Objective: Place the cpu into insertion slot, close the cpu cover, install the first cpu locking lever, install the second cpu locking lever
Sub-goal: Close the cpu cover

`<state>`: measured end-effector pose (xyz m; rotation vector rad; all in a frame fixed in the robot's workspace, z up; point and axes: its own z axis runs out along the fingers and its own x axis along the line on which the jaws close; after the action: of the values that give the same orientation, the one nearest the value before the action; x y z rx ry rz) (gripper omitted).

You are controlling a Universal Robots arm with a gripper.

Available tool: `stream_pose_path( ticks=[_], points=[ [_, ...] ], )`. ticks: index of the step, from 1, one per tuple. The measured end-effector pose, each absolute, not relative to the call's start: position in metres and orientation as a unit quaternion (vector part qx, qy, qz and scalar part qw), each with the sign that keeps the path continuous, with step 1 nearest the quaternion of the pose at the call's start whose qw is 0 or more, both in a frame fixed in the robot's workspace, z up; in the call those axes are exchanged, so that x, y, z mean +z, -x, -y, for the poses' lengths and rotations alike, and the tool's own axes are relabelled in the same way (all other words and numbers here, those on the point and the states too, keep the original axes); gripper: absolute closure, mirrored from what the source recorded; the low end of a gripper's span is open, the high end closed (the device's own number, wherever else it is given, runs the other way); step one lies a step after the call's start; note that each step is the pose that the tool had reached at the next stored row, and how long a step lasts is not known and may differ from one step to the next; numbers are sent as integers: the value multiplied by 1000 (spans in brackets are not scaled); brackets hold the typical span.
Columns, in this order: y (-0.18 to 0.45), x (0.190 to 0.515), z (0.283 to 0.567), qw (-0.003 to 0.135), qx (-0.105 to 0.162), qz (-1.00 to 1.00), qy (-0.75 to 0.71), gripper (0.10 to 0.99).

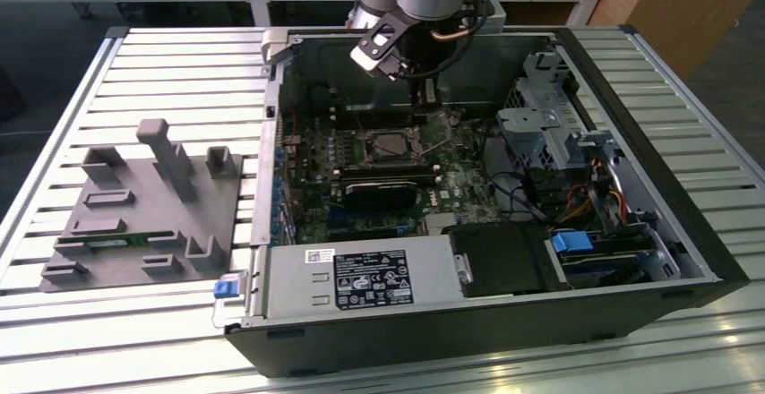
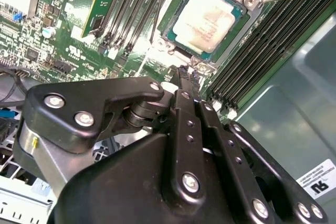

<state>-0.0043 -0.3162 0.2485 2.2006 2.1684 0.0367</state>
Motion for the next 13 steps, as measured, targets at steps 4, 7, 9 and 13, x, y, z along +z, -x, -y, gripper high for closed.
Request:
stream_pose_path(
  ticks=[4,7,9,13],
  points=[
    [0,248,316,26,12,-702,-712,980],
    [-2,248,316,26,12,-702,-712,980],
    [-5,249,316,26,11,-702,-712,980],
    [-10,248,316,24,10,-702,-712,980]
  ],
)
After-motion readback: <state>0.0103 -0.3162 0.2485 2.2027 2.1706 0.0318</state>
